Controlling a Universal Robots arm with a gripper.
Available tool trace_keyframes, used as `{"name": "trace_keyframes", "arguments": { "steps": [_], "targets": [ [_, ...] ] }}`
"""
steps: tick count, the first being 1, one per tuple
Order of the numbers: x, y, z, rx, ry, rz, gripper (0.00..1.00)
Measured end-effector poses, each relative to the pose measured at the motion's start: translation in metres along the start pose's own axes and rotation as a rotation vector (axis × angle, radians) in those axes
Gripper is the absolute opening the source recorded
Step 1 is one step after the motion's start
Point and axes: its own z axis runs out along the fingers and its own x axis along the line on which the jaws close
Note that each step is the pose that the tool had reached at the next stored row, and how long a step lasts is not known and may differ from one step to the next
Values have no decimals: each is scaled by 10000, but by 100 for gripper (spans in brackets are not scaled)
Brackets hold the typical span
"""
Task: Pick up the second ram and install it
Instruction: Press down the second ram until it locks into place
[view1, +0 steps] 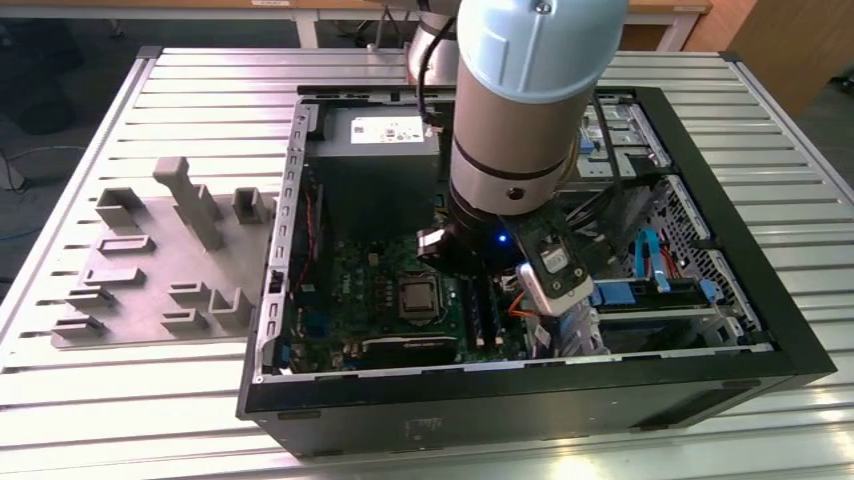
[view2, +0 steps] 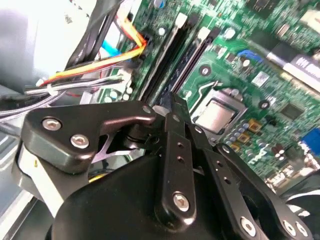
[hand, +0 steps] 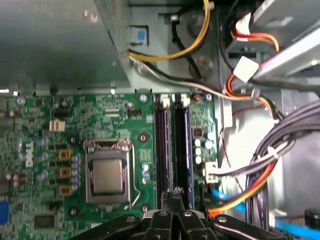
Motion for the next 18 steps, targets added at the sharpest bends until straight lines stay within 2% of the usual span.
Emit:
{"name": "trace_keyframes", "arguments": {
  "steps": [7,12,18],
  "targets": [
    [8,154,20,-55,2,2,11],
    [7,164,-33,-55,3,3,11],
    [6,165,-43,-55,3,3,11]
  ]
}}
